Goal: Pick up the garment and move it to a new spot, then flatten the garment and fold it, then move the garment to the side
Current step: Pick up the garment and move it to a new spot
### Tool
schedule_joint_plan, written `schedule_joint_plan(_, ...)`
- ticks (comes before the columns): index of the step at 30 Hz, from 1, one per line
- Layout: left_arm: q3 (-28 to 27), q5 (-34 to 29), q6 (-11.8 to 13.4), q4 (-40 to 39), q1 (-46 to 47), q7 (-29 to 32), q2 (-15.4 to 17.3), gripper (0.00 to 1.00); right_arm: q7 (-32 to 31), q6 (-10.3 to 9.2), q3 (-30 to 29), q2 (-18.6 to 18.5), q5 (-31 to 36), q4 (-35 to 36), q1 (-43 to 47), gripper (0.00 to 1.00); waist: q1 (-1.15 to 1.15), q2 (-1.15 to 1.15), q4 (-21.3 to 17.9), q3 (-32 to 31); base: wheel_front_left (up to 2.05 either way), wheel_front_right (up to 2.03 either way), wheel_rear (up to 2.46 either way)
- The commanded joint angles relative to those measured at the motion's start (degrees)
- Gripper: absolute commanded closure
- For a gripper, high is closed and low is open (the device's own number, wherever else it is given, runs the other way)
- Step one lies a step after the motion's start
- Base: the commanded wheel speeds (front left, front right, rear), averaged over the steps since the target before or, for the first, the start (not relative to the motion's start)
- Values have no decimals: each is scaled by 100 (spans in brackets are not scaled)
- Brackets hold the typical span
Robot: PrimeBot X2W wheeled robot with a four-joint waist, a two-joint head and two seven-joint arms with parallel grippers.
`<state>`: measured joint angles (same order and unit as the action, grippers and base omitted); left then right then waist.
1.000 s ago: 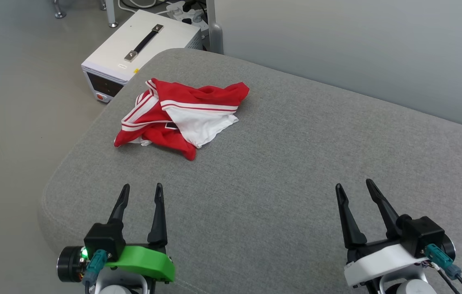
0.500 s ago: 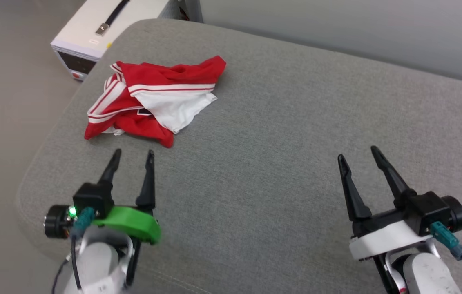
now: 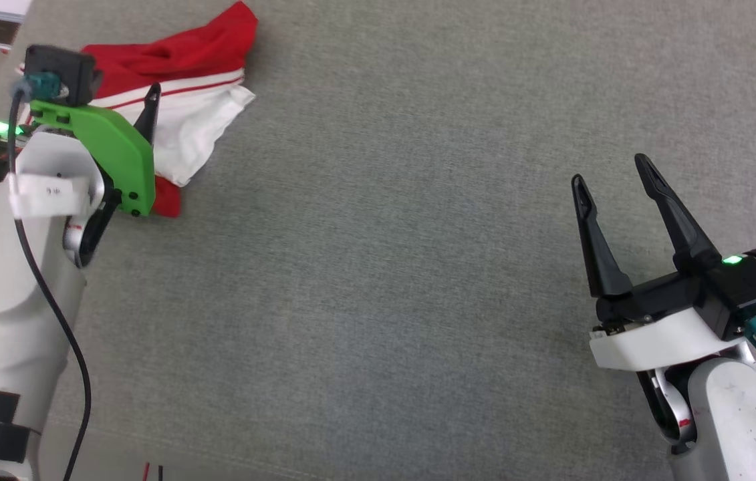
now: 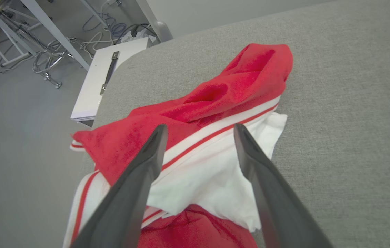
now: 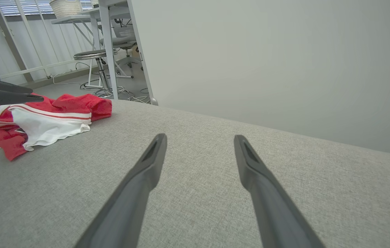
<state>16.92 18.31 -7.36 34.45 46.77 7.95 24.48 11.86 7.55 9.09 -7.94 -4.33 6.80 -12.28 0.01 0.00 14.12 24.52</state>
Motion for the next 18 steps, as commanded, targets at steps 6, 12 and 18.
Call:
schedule_joint_plan(6,968,1225,-12,201,601,1259,680,0,64,-6,75,44,27,17,-166,0,-1,0,-813,863,0,0,0)
schedule_joint_plan(12,1254,1906,-12,570,730,1868,940,0,146,-6,101,102,36,-60,-233,0,-1,0,-949,976,0,0,0)
schedule_joint_plan(18,1391,2483,-13,710,595,2340,940,100,201,-6,55,138,52,-167,-235,0,-1,0,-928,913,0,0,0)
